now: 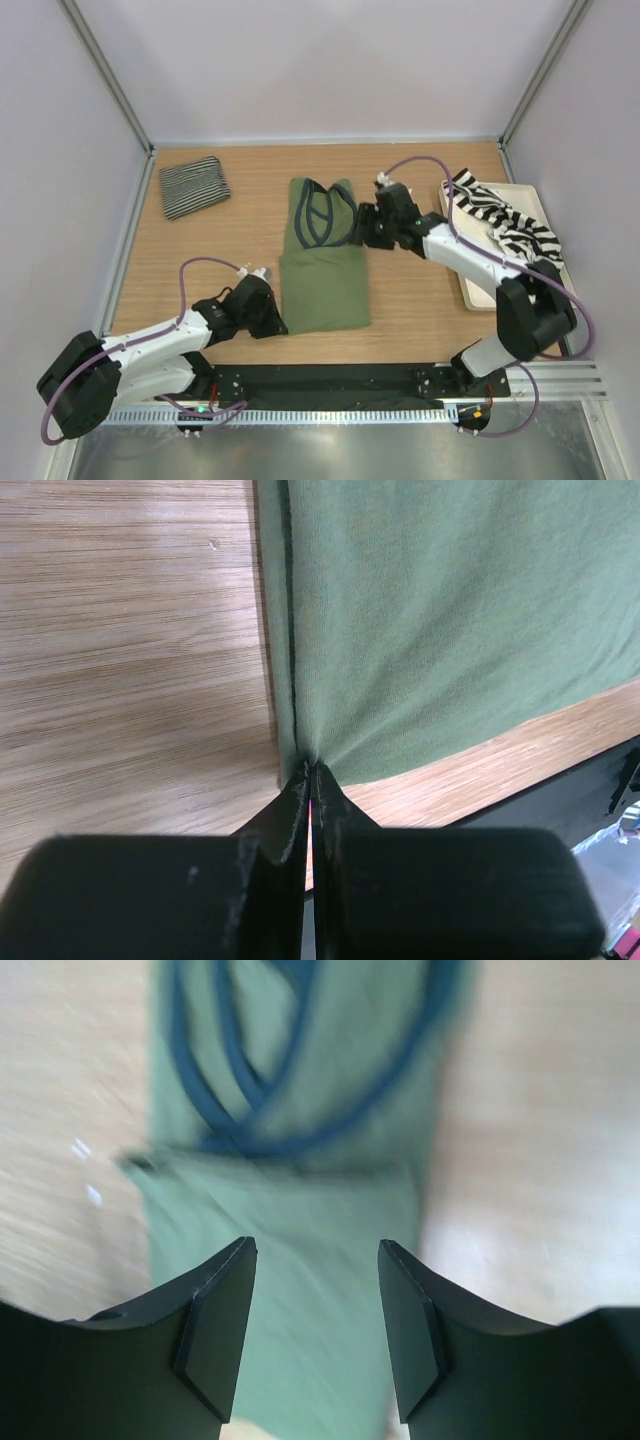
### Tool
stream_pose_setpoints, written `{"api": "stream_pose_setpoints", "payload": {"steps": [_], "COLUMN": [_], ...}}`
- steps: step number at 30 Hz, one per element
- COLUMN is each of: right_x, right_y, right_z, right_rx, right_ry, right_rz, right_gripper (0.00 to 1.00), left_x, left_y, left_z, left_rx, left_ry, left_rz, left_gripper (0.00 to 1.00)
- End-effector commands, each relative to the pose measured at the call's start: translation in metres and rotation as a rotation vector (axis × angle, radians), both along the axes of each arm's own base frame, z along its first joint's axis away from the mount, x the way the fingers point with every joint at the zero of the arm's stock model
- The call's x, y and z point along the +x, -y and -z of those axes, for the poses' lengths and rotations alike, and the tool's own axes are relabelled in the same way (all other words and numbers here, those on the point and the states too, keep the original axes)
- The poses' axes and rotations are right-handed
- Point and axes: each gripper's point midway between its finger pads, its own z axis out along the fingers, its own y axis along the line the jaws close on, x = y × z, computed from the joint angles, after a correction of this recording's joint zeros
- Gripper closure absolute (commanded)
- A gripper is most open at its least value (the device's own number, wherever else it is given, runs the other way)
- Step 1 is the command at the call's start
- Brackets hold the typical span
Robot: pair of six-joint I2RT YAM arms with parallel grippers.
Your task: Fold and stack the tank tops
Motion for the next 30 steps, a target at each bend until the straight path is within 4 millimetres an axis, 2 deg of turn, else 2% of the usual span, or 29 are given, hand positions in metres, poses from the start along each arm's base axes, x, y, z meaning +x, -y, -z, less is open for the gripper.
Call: {"api": "stream_pose_setpoints", "payload": {"steps": [1,2,3,4,6,8,14,20,24,26,28,29,30], "right_x": [-0.065,-0.084,-0.098,-0.124,-0.153,-0.174,-0.201,-0.205,-0.212,-0.221,-0.227,-0.231,-0.232], "right_y": [0.033,0.032,0.031,0.029,0.029,0.02,0.006,0.005,0.005,0.006,0.009,0.01,0.009], "right_z": [0.03,0.024,0.029,0.044,0.053,0.055,0.056,0.08,0.091,0.097,0.101,0.101,0.094], "right_rx": [-0.091,-0.054,-0.037,-0.04,-0.04,-0.032,0.015,-0.058,-0.089,-0.088,-0.089,-0.093,-0.071], "right_ry": [-0.098,-0.108,-0.134,-0.188,-0.231,-0.249,-0.254,-0.279,-0.293,-0.31,-0.328,-0.331,-0.312], "right_rz": [-0.042,-0.077,-0.103,-0.134,-0.163,-0.191,-0.247,-0.245,-0.26,-0.268,-0.258,-0.261,-0.266], "right_gripper": [0.42,0.42,0.42,0.42,0.44,0.44,0.48,0.5,0.57,0.64,0.79,0.89,0.91], "left_x": [-0.004,-0.005,-0.006,-0.006,-0.006,-0.007,-0.008,-0.007,-0.008,-0.008,-0.009,-0.009,-0.011], "left_y": [-0.013,-0.011,-0.011,-0.01,-0.01,-0.009,-0.008,-0.005,-0.005,-0.007,-0.009,-0.008,-0.009], "left_z": [0.003,0.002,0.001,-0.001,-0.004,-0.005,-0.006,-0.007,-0.007,-0.007,-0.006,-0.008,-0.008], "left_rx": [0.07,0.061,0.058,0.051,0.039,0.034,0.025,0.02,0.015,0.023,0.038,0.04,0.047], "left_ry": [-0.004,-0.01,-0.01,-0.007,-0.004,-0.003,-0.003,-0.008,-0.014,-0.015,-0.015,-0.013,-0.02], "left_rz": [0.008,0.015,0.017,0.017,0.018,0.021,0.024,0.025,0.025,0.022,0.017,0.02,0.023], "left_gripper": [1.0,1.0,1.0,1.0,1.0,1.0,1.0,1.0,1.0,1.0,1.0,1.0,1.0]}}
